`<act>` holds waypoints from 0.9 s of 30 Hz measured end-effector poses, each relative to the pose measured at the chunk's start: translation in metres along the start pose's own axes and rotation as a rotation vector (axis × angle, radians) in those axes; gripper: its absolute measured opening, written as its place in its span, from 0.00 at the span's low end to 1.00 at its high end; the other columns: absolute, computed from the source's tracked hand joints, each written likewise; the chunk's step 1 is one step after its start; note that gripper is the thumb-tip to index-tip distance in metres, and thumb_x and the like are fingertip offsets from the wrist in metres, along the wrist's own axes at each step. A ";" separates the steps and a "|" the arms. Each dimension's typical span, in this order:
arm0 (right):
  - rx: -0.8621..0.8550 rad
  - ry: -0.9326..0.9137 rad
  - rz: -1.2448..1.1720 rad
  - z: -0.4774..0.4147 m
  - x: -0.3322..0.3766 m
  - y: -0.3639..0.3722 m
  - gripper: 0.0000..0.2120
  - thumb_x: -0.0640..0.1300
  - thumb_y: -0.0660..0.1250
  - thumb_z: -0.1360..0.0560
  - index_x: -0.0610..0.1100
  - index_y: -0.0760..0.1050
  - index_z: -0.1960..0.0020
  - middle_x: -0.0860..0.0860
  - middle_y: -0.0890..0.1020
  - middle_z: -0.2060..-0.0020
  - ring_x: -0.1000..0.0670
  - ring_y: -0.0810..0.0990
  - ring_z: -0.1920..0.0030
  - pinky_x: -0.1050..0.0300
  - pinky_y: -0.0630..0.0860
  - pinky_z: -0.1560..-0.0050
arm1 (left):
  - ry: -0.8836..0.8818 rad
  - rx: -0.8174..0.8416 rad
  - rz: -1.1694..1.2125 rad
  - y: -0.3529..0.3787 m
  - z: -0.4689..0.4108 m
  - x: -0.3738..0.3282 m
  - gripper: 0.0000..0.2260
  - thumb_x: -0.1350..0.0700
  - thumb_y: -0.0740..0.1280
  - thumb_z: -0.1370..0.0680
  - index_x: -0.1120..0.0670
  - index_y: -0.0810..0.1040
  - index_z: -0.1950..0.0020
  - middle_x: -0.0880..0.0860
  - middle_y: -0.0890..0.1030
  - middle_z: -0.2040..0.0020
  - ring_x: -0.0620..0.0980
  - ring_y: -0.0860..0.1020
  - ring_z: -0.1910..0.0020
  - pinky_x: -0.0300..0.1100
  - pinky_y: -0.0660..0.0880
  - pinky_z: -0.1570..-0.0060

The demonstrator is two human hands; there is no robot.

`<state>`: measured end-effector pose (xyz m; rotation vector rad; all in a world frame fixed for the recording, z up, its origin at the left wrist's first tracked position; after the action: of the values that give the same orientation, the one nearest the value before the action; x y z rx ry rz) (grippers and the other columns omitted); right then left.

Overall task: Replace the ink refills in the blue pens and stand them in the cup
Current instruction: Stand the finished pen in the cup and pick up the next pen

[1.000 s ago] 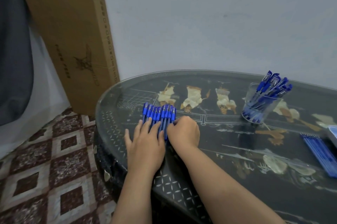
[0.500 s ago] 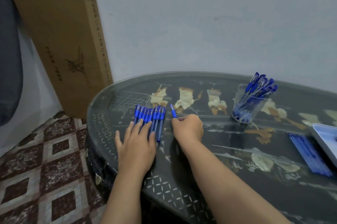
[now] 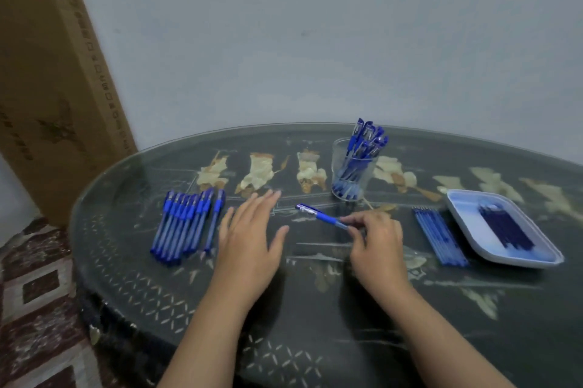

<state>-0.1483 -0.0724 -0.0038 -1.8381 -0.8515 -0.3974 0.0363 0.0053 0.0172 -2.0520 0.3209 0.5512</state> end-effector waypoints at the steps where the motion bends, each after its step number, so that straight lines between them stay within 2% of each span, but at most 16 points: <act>1: -0.009 -0.040 -0.008 0.002 -0.007 -0.008 0.09 0.35 0.68 0.25 0.48 0.80 0.52 0.52 0.78 0.55 0.49 0.71 0.50 0.68 0.58 0.54 | 0.030 0.027 0.017 0.007 -0.001 -0.007 0.24 0.48 0.63 0.20 0.41 0.62 0.25 0.40 0.65 0.26 0.40 0.58 0.25 0.44 0.49 0.25; 3: -0.024 -0.104 -0.022 0.004 -0.020 -0.022 0.10 0.33 0.69 0.27 0.48 0.80 0.53 0.55 0.77 0.57 0.52 0.71 0.52 0.66 0.61 0.53 | 0.095 0.074 0.043 0.022 -0.002 -0.021 0.22 0.48 0.65 0.21 0.38 0.65 0.28 0.38 0.68 0.29 0.41 0.64 0.28 0.42 0.54 0.28; 6: -0.030 -0.127 -0.065 0.003 -0.042 -0.038 0.11 0.33 0.69 0.27 0.48 0.80 0.53 0.57 0.78 0.58 0.49 0.76 0.53 0.54 0.70 0.51 | 0.198 0.087 0.046 0.044 -0.003 -0.041 0.18 0.52 0.69 0.23 0.40 0.74 0.34 0.40 0.76 0.37 0.43 0.73 0.37 0.39 0.60 0.37; 9: -0.029 -0.151 -0.109 0.006 -0.053 -0.045 0.10 0.37 0.67 0.27 0.51 0.79 0.51 0.61 0.78 0.57 0.52 0.76 0.53 0.48 0.74 0.49 | 0.226 0.020 0.074 0.059 -0.007 -0.050 0.10 0.55 0.71 0.25 0.45 0.81 0.44 0.43 0.82 0.48 0.47 0.79 0.49 0.43 0.69 0.45; 12: -0.010 -0.168 -0.095 0.010 -0.055 -0.046 0.09 0.51 0.66 0.28 0.57 0.79 0.48 0.66 0.79 0.55 0.55 0.75 0.53 0.52 0.71 0.49 | 0.227 0.010 0.139 0.068 -0.012 -0.053 0.08 0.51 0.67 0.26 0.47 0.83 0.50 0.43 0.82 0.54 0.47 0.80 0.55 0.52 0.76 0.49; 15: -0.044 -0.177 -0.039 0.010 -0.055 -0.045 0.12 0.60 0.65 0.29 0.61 0.79 0.47 0.66 0.81 0.54 0.57 0.72 0.54 0.60 0.64 0.49 | 0.228 0.047 0.204 0.074 -0.015 -0.053 0.10 0.47 0.63 0.25 0.46 0.82 0.49 0.42 0.82 0.54 0.46 0.80 0.54 0.54 0.77 0.49; 19: -0.074 -0.172 -0.023 0.007 -0.056 -0.043 0.09 0.55 0.72 0.29 0.62 0.81 0.49 0.66 0.82 0.57 0.59 0.68 0.56 0.64 0.60 0.51 | 0.224 0.031 0.267 0.078 -0.015 -0.054 0.10 0.47 0.63 0.25 0.47 0.83 0.50 0.42 0.82 0.55 0.42 0.80 0.55 0.51 0.77 0.50; 23: -0.055 -0.161 -0.040 0.006 -0.057 -0.043 0.09 0.53 0.72 0.28 0.63 0.81 0.49 0.67 0.82 0.57 0.59 0.65 0.57 0.63 0.59 0.51 | 0.234 0.008 0.264 0.077 -0.014 -0.056 0.08 0.54 0.69 0.28 0.50 0.84 0.50 0.42 0.81 0.55 0.39 0.78 0.55 0.44 0.74 0.50; 25: -0.040 -0.166 -0.049 0.006 -0.058 -0.042 0.08 0.52 0.72 0.27 0.62 0.82 0.50 0.67 0.82 0.57 0.60 0.66 0.57 0.62 0.59 0.51 | 0.244 -0.001 0.257 0.078 -0.015 -0.054 0.07 0.55 0.70 0.28 0.50 0.84 0.51 0.43 0.81 0.55 0.40 0.78 0.55 0.45 0.75 0.51; 27: -0.042 -0.173 -0.057 0.007 -0.058 -0.042 0.07 0.51 0.73 0.28 0.61 0.82 0.51 0.67 0.81 0.59 0.59 0.66 0.57 0.64 0.58 0.49 | 0.250 0.010 0.262 0.077 -0.014 -0.054 0.06 0.53 0.69 0.27 0.47 0.83 0.52 0.41 0.80 0.55 0.41 0.79 0.55 0.51 0.76 0.51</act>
<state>-0.2193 -0.0783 -0.0144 -1.9102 -1.0216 -0.2969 -0.0403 -0.0464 -0.0065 -2.0855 0.7469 0.4467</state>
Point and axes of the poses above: each hand's wrist, its own z-axis away from the middle knuckle, its own y-axis out of the palm, x = y × z, the point moved 1 cm from there along -z, towards the middle knuckle
